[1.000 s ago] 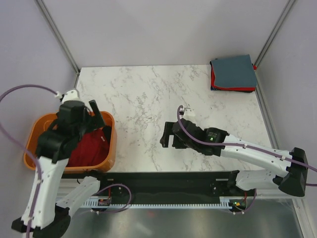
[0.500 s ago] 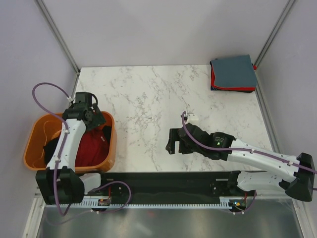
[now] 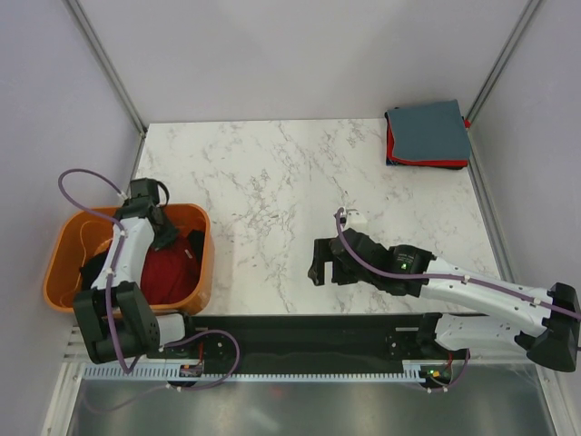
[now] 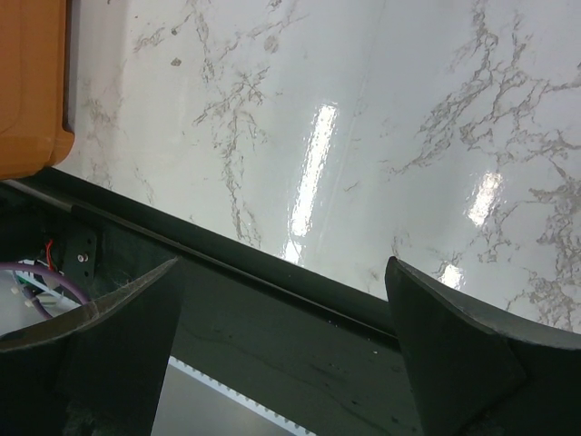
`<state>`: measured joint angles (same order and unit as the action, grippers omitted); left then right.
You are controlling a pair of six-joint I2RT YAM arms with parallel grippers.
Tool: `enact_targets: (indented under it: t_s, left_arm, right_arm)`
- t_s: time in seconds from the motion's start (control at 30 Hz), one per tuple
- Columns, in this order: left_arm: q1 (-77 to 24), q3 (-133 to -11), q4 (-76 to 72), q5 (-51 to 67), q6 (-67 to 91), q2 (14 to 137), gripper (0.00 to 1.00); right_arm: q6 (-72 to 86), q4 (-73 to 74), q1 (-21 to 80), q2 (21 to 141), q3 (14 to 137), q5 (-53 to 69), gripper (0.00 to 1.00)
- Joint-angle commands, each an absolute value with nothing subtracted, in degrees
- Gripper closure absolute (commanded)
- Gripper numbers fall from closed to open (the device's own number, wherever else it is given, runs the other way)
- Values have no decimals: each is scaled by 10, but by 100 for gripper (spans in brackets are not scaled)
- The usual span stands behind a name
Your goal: Fold and stack the t-shirts
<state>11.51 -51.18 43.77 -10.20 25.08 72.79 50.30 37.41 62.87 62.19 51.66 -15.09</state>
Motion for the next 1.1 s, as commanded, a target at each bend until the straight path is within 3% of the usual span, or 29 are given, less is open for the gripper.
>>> enact_targets:
  t_s: [0.0,0.13,0.37,0.5,0.53,0.63,0.73,0.93,1.07]
  left_arm:
    - [116,-550,419,-101,228,689,98]
    - [117,-666,495,-111,225,636,98]
    - [66,-1016,575,-54,263,636,98]
    - [66,-1013,424,56,383,572,98]
    - [66,-1009,389,129,399,560,98]
    - [66,-1022,225,298,474,574,98]
    - [52,-1122,157,379,537,631,98]
    - [-94,-1283,151,388,518,750,98]
    - [-233,-1313,153,361,514,827,98]
  right_arm:
    - [500,372,630,615,515,-160,2]
    - [500,370,631,625,524,-158,2]
    - [471,390,629,645,612,-182,2]
    - [459,413,628,642,693,-203,2]
    - [456,430,628,639,708,-208,2]
    - [455,467,629,615,757,-251,2]
    - [469,483,628,543,771,-335,2]
    - [494,483,628,428,771,-452,2]
    - [476,524,628,427,812,-479,2]
